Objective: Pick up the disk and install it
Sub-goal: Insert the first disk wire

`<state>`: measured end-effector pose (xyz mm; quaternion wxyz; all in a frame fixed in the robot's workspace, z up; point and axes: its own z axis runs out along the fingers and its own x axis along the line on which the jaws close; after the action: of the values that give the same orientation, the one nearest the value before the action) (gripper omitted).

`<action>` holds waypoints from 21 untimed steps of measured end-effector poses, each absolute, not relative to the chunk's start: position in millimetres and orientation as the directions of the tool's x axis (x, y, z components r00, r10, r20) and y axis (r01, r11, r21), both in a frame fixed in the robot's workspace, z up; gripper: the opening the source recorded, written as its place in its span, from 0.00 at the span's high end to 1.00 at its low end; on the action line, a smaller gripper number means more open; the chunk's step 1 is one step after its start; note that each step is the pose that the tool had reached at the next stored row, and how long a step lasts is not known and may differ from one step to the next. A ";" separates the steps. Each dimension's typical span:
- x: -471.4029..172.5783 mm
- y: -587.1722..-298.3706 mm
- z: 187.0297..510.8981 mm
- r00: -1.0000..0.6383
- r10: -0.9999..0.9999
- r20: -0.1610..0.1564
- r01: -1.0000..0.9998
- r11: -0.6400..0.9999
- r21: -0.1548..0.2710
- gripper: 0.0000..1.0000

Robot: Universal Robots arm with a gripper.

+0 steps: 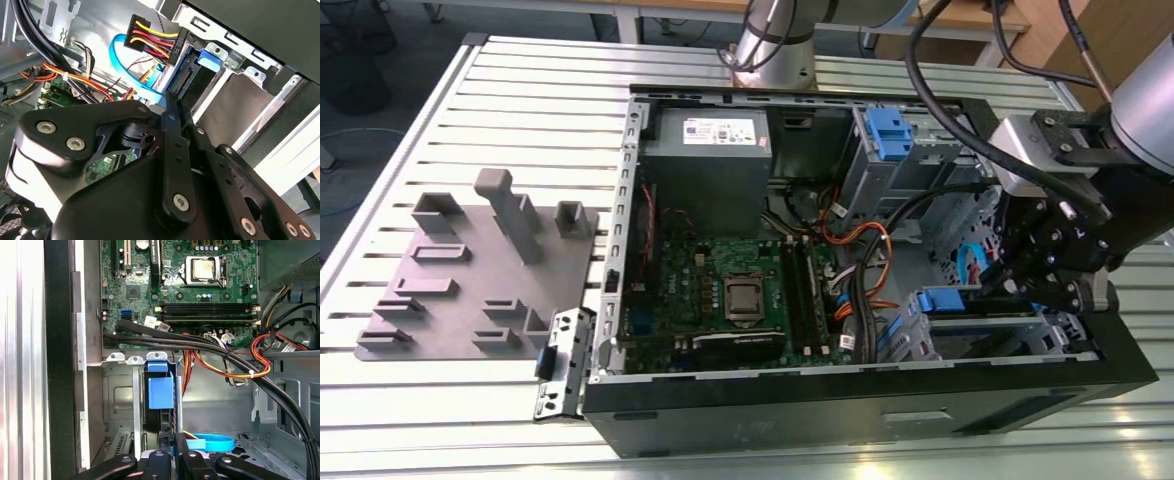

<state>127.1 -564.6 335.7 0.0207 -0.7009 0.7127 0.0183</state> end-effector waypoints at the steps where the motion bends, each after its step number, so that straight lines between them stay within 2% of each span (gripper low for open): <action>1: 127.1 -564.6 335.3 -0.017 -0.998 -0.055 -1.000 0.017 -0.003 0.84; 21: 125.9 -564.6 337.2 -0.016 -0.998 -0.055 -1.000 0.017 -0.008 0.84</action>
<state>125.9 -564.6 337.2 0.0226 -0.7010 0.7126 0.0165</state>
